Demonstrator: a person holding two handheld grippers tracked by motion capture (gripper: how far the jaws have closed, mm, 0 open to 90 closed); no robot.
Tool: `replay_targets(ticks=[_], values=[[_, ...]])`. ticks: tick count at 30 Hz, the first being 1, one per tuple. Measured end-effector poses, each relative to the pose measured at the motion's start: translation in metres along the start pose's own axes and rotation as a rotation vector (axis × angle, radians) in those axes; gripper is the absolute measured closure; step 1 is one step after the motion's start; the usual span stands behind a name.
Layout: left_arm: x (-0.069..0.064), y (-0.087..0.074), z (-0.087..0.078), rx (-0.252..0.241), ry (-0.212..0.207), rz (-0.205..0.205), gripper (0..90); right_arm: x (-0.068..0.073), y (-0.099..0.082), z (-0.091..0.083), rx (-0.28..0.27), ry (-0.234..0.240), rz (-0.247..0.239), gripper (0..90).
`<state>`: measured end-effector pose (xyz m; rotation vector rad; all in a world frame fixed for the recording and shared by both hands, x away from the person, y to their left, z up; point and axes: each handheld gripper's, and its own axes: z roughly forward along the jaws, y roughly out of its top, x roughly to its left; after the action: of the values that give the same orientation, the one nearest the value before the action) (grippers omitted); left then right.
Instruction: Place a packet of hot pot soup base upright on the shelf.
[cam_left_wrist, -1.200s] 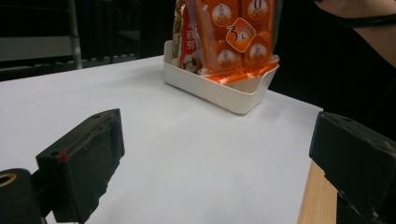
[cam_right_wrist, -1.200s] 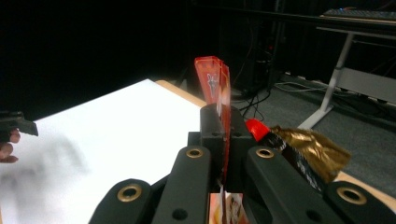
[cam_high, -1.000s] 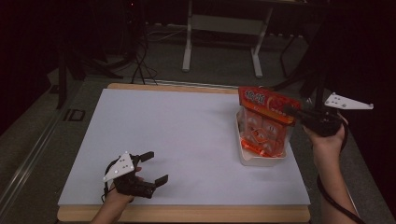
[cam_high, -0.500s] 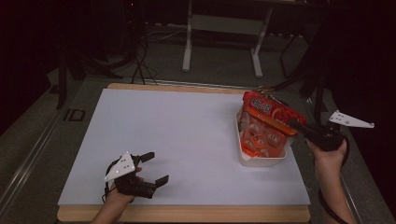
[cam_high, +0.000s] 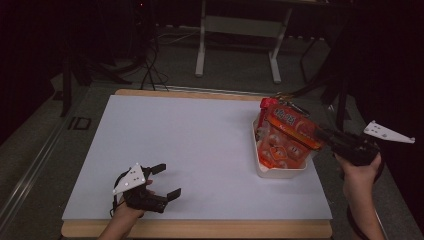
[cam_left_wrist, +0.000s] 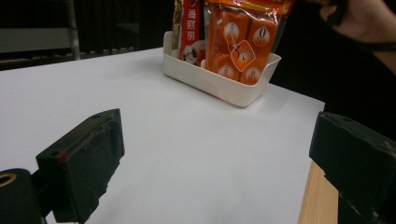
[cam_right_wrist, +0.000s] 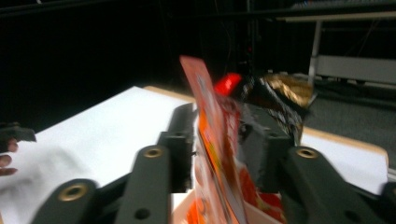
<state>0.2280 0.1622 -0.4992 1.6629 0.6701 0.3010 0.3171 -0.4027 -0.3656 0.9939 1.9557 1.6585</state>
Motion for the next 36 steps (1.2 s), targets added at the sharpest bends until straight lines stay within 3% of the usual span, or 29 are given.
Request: replay_targets(ticks=[7,11,13,14,17,24,36], values=[[0.0,0.0,-0.001,-0.001,0.003,0.003,4.0,0.027,0.03,0.001,-0.015,0.029,-0.035,42.1],[0.0,-0.001,-0.001,0.009,0.007,0.007,4.0,0.041,0.035,0.006,-0.016,0.049,-0.042,32.6],[0.0,-0.001,-0.001,0.009,0.007,0.007,4.0,0.044,0.036,0.008,-0.017,0.057,-0.047,32.6],[0.0,-0.001,-0.001,0.008,0.005,0.004,4.0,0.052,0.037,0.012,-0.017,0.073,-0.056,28.4],[-0.001,-0.001,-0.001,0.008,0.003,0.001,3.9,0.057,0.036,0.015,-0.029,0.104,-0.056,24.7],[-0.001,-0.002,-0.003,0.008,0.005,0.007,4.0,0.076,0.024,0.03,0.009,0.152,-0.07,20.4],[-0.002,-0.001,-0.002,0.016,0.005,0.024,4.0,0.098,-0.022,0.059,0.084,0.207,-0.067,18.1]])
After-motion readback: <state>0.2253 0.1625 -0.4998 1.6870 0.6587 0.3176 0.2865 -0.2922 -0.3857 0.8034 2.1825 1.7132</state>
